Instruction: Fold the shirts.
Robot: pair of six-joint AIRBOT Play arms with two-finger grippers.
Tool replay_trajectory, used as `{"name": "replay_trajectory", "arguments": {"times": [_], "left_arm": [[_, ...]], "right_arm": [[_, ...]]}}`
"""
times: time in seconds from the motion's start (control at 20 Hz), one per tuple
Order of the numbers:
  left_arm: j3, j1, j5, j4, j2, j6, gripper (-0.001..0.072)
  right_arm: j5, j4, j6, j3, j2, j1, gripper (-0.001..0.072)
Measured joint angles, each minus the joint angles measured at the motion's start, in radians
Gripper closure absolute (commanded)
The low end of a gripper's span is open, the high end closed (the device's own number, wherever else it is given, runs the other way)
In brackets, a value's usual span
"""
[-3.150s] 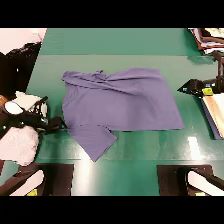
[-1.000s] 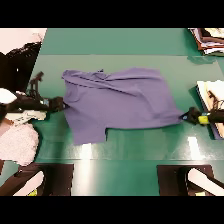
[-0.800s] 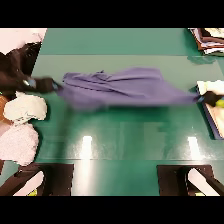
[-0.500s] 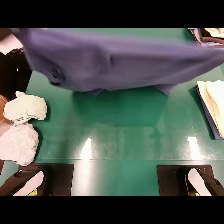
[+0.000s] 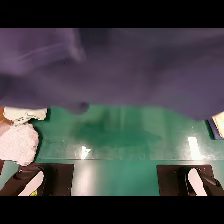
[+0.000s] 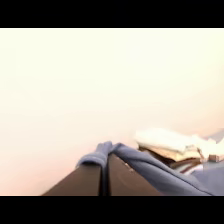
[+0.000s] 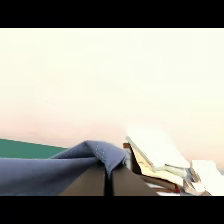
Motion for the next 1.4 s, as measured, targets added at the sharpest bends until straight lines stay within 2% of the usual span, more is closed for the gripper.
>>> {"name": "replay_trajectory", "arguments": {"times": [0.15, 0.4, 0.7, 0.85, 1.0, 1.25, 1.4], "left_arm": [[-0.044, 0.000, -0.024, 0.011, 0.017, -0.010, 0.0682], [-0.379, 0.000, -0.108, 0.027, -0.011, -0.017, 0.0682], [-0.752, -0.001, -0.162, 0.034, -0.256, 0.035, 0.0681], [-0.811, -0.001, -0.079, 0.037, -0.432, 0.055, 0.0681], [-0.818, -0.001, 0.056, 0.031, -0.585, 0.062, 0.0681], [-0.739, -0.001, 0.224, 0.022, -0.732, 0.093, 0.0681], [-0.708, 0.002, 0.235, 0.026, -0.761, 0.109, 0.0681]], "right_arm": [[0.101, -0.036, 0.027, 0.048, -0.060, 0.000, 0.0697], [0.231, 0.021, 0.047, -0.120, -0.212, 0.001, 0.0697], [0.313, 0.047, 0.052, -0.385, -0.451, 0.017, 0.0697], [0.279, 0.048, 0.054, -0.477, -0.572, 0.061, 0.0697], [0.165, 0.053, 0.054, -0.497, -0.702, 0.114, 0.0698], [0.014, 0.058, 0.053, -0.356, -0.885, 0.183, 0.0697], [-0.014, 0.051, 0.050, -0.293, -0.935, 0.210, 0.0698]]}}
